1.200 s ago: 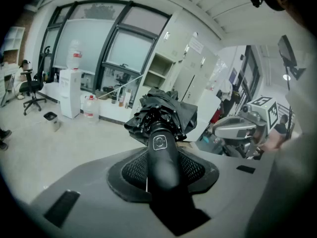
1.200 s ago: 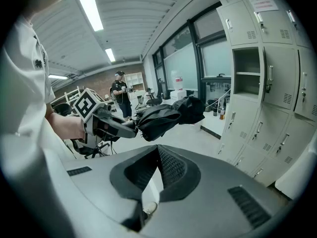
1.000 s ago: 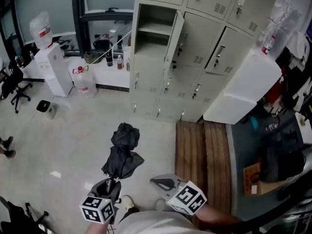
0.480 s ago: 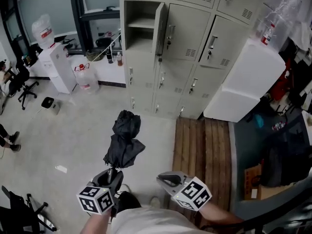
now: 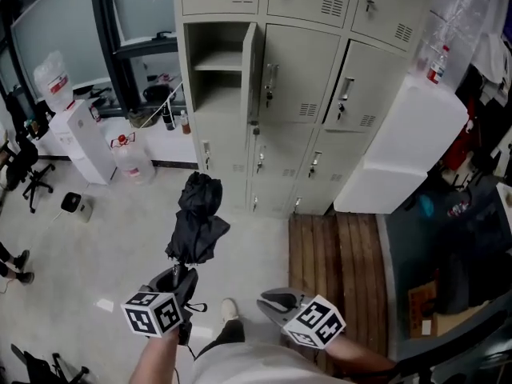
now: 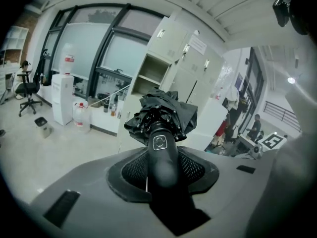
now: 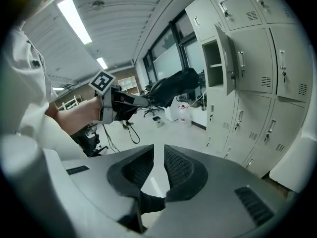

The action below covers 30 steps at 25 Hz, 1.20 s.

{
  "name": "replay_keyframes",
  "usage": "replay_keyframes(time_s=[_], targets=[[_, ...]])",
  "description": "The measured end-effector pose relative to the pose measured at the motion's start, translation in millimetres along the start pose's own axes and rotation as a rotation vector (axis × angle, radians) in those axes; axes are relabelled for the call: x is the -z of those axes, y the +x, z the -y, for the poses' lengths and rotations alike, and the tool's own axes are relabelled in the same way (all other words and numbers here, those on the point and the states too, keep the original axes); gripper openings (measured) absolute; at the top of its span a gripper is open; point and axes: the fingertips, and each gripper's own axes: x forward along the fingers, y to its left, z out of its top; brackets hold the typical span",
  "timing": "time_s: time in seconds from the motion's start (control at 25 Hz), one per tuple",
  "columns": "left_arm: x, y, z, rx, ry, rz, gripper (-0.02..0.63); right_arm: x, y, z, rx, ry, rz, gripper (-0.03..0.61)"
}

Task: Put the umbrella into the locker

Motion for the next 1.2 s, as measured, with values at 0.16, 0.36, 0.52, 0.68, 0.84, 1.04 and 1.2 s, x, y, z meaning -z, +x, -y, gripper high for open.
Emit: replay_keyframes(time_s=[0.16,0.36,0.52,0.68,0.84,1.04,1.2], targets=[[-69.3,38.5,-25.8,0.033,0.044,0.011,0.155,-44.1,31.4,27.0,0.027,-0.013,-0.006,0.023],[-154.2,85.9,-56.8,0.054,0.116,0.051,0.155,-92.5,76.7,55.7,0.052,0.008,0.023,0.109],[-208.0,122.6,-74.7,0.052,0.126,0.067,0.155,-115.9,97.5,65.8,0.048,0.017,0.034,0.107],[-255.6,157.9,-82.0,0.059,0.134,0.081,0.155,-129.8,110.5,88.8,0.042,0.014,0.034,0.106],[-301.7,197.1,-88.3,0.067,0.111,0.096,0.155,-143.2,122.3,114.5,0.012,0.013,0.038,0.047],[-366.9,247.8,-93.1,0.050,0.099,0.120,0.155,-164.7,131.3,150.9,-0.061,-0.038,0.010,0.023],[-420.4,290.3,-93.6,0.027,0.104,0.132,0.155,-184.3,135.9,187.5,-0.097,-0.080,-0.015,0.018]])
